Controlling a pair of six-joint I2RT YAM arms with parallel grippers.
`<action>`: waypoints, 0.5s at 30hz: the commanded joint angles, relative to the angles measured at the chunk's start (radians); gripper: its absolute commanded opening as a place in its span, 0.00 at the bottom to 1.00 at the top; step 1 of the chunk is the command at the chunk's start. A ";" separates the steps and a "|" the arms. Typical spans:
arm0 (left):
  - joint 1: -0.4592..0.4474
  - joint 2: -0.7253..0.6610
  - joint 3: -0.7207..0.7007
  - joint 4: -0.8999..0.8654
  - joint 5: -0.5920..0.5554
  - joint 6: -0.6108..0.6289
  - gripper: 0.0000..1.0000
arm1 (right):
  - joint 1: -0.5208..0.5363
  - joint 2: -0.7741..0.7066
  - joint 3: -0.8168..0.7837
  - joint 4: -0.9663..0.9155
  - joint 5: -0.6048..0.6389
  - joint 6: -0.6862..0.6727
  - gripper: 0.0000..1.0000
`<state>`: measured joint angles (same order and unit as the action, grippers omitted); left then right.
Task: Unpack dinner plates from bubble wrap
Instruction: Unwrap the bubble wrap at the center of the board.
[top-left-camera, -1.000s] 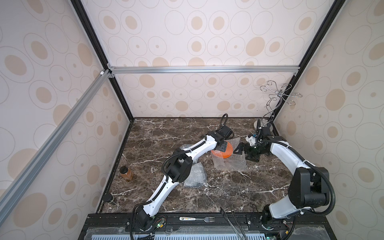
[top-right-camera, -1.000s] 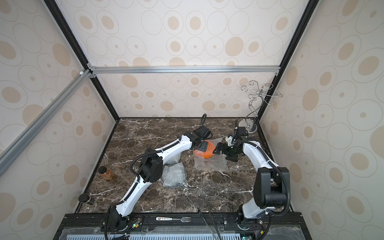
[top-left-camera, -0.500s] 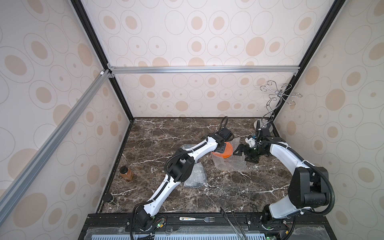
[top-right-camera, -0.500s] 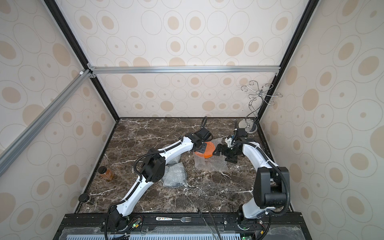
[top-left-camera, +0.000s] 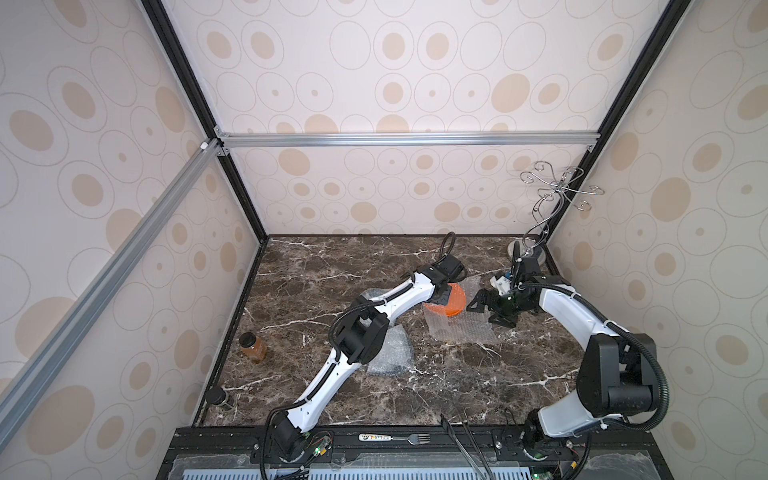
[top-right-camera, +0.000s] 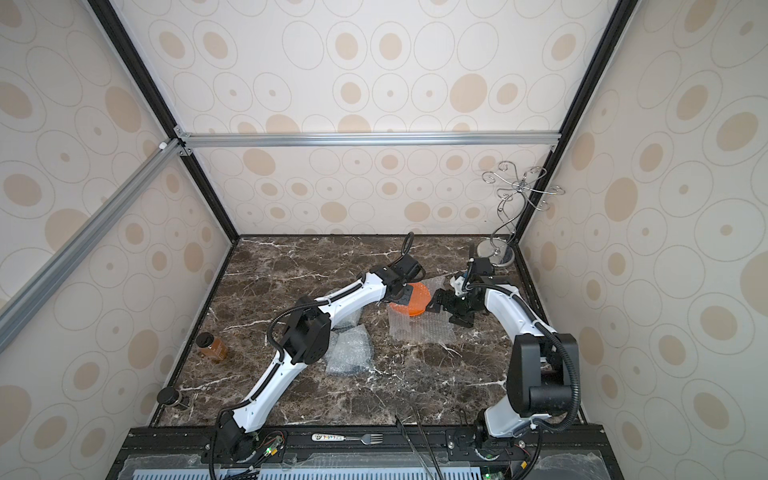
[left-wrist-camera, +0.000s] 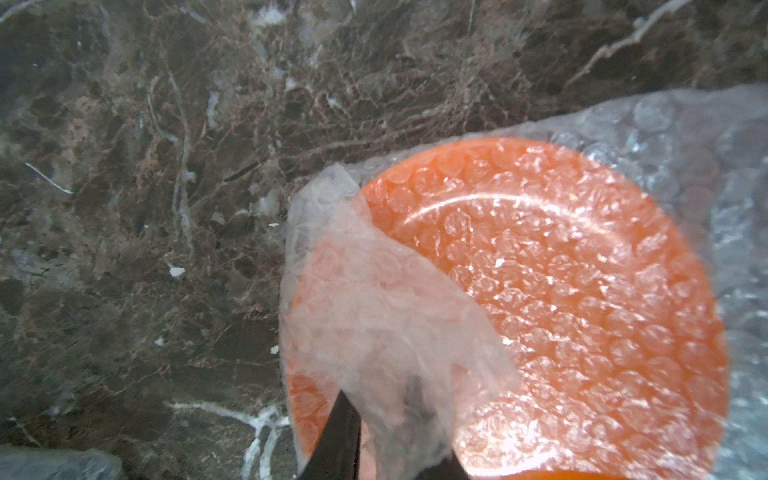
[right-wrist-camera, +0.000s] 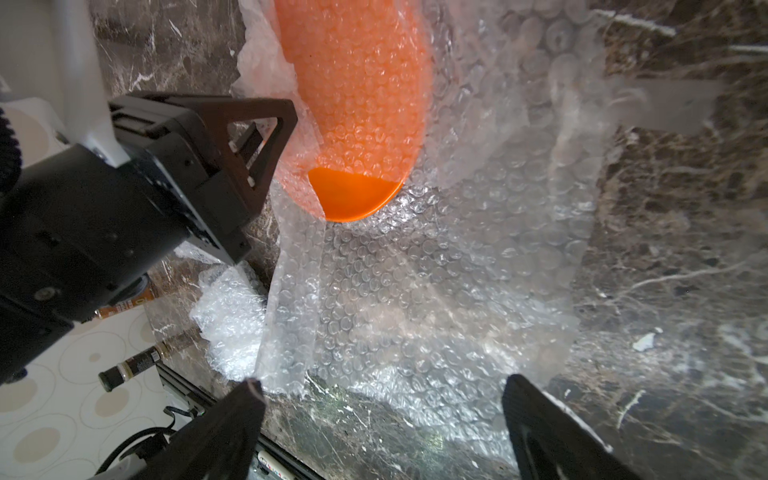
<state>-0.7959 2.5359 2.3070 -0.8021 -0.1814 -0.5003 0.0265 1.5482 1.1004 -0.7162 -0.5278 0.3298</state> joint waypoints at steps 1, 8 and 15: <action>0.015 -0.072 0.010 0.002 0.030 -0.004 0.19 | -0.003 0.004 0.009 0.016 -0.035 0.027 0.85; 0.035 -0.147 -0.088 0.070 0.096 -0.009 0.17 | 0.000 0.062 0.057 0.049 -0.089 0.053 0.66; 0.058 -0.211 -0.209 0.153 0.159 0.002 0.17 | 0.002 0.138 0.088 0.109 -0.074 0.083 0.62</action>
<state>-0.7559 2.3646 2.1357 -0.6945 -0.0593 -0.5011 0.0269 1.6596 1.1625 -0.6361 -0.5995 0.3885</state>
